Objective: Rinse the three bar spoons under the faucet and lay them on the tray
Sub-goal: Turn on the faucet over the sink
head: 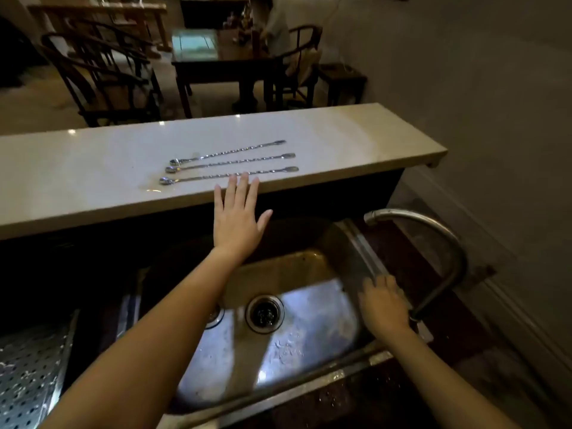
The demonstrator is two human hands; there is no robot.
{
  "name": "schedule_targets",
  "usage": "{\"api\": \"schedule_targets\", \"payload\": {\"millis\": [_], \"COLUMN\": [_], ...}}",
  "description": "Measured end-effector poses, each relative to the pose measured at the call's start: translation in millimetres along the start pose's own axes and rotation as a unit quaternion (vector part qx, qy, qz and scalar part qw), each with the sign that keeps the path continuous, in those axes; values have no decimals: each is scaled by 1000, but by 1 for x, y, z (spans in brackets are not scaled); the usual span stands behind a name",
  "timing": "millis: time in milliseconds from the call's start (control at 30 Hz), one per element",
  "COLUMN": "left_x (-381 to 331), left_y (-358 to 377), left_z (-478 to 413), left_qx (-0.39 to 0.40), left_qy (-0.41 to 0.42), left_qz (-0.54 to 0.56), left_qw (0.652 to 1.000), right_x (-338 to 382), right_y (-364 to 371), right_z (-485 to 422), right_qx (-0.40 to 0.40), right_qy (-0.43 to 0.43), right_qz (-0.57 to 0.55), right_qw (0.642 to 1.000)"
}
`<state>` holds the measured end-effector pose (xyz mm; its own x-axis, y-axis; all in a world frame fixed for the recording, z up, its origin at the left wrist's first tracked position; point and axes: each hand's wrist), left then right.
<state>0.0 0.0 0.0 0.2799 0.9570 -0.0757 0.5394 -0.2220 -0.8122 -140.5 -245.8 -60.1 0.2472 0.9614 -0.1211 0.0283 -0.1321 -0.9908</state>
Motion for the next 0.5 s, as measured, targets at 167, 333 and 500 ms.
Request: {"api": "schedule_targets", "payload": {"millis": [167, 333, 500], "left_x": [2, 3, 7], "left_y": [2, 3, 3], "left_z": [-2, -2, -4], "left_qx": [-18, -25, -30], "left_qy": [4, 4, 8], "left_qz": [-17, -20, -22], "left_qw": [1000, 999, 999], "right_x": [-21, -22, -20], "right_y": [6, 8, 7], "right_z": [1, -1, -3], "right_qx": [11, 31, 62], "right_qy": [36, 38, 41], "right_qz": [33, 46, 60], "right_qw": [999, 998, 995]}}
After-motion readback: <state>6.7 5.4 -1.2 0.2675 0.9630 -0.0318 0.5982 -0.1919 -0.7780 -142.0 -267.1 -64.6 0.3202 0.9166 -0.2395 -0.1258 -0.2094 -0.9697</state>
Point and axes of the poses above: each hand's wrist, its own z-axis away from the middle knuckle, its own y-axis out of the palm, x = y × z, and after that the axes turned 11 degrees about -x, right-handed
